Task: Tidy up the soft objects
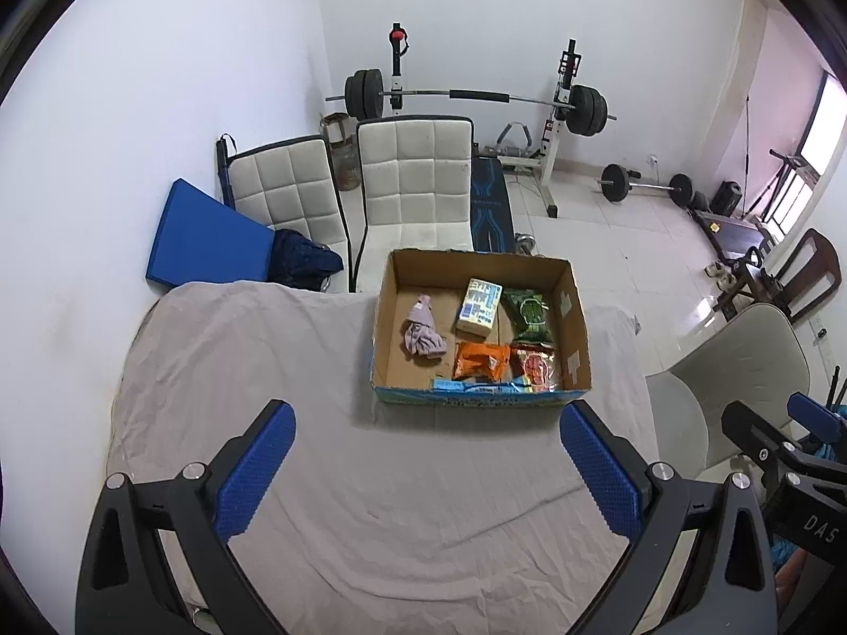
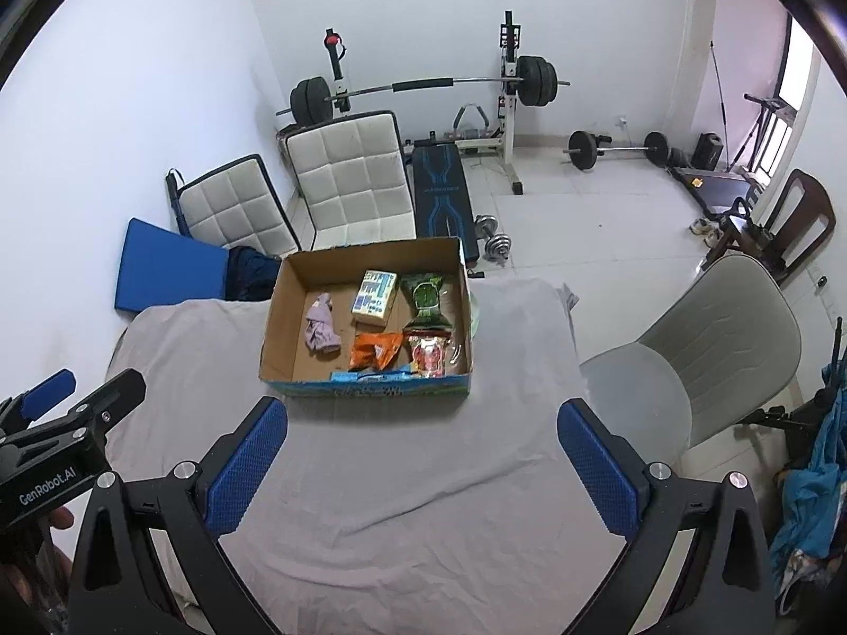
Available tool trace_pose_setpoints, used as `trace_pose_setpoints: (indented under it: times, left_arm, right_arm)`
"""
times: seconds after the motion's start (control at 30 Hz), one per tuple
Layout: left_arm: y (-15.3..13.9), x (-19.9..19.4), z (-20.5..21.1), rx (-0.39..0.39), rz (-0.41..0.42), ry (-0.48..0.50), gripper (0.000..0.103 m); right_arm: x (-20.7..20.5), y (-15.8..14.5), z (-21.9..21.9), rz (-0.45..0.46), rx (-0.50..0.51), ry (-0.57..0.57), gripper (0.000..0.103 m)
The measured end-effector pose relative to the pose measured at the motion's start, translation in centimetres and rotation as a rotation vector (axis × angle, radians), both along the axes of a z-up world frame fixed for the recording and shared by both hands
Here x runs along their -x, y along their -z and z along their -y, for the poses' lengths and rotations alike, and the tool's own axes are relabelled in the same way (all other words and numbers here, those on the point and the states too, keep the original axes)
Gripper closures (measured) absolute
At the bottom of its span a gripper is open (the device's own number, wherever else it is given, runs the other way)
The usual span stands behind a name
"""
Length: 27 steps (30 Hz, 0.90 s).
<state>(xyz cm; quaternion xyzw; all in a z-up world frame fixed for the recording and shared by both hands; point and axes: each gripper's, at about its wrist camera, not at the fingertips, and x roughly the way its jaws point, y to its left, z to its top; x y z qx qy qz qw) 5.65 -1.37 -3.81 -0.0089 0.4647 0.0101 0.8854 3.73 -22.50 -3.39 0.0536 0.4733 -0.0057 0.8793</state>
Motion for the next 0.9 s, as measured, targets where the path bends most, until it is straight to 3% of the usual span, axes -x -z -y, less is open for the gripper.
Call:
trace_pose_setpoints:
  times: [0.9]
  left_arm:
    - [-1.3,0.1,0.0,0.005,0.054,-0.004,0.000]
  right_arm:
    - [-1.0,-2.6,-0.6,0.072,0.053,-0.015,0.000]
